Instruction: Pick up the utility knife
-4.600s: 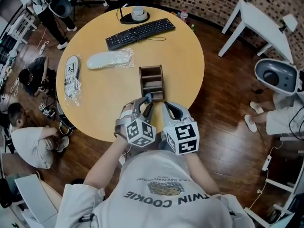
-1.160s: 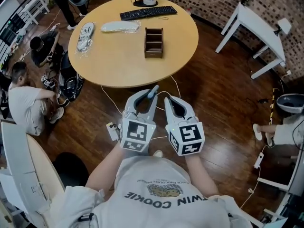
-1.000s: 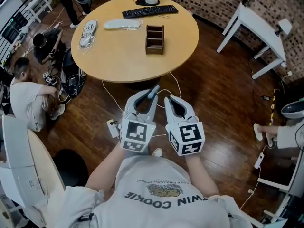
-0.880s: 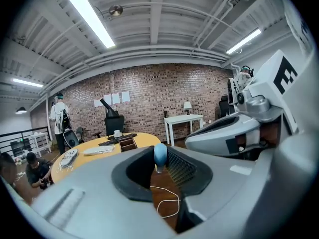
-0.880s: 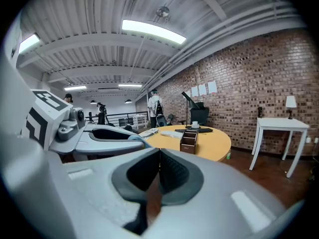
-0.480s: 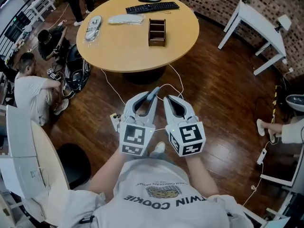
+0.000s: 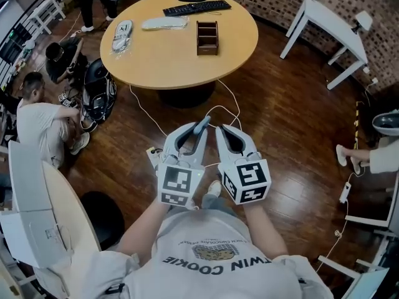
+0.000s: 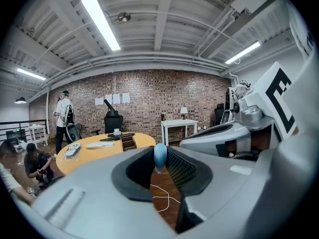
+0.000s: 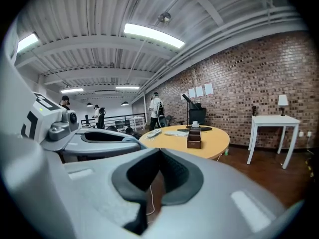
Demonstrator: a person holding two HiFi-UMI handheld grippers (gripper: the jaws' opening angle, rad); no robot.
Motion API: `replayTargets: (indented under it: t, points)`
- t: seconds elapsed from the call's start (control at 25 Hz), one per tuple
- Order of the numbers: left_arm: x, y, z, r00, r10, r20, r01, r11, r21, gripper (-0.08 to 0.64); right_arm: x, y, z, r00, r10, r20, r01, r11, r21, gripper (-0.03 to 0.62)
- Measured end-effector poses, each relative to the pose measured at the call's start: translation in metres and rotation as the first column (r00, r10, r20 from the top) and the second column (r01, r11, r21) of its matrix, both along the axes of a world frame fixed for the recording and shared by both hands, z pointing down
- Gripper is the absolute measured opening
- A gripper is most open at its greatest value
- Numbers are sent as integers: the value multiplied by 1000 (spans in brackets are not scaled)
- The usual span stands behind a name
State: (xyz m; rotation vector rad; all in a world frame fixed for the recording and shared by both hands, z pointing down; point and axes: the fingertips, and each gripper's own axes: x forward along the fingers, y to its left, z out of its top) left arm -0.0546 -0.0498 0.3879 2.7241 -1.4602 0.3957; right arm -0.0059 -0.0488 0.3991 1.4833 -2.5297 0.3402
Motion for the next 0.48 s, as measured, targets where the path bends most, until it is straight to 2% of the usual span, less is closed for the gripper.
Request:
replayTargets:
  t: [0.2, 0.48]
  points:
    - [-14, 20, 0, 999, 31, -8, -31, 1000, 1, 74, -15, 19, 2, 1000, 30, -3, -30, 999, -10, 2]
    - [-30, 20, -17, 998, 70, -10, -70, 998, 4, 74, -33, 18, -12, 998, 63, 7, -63, 998, -23, 2]
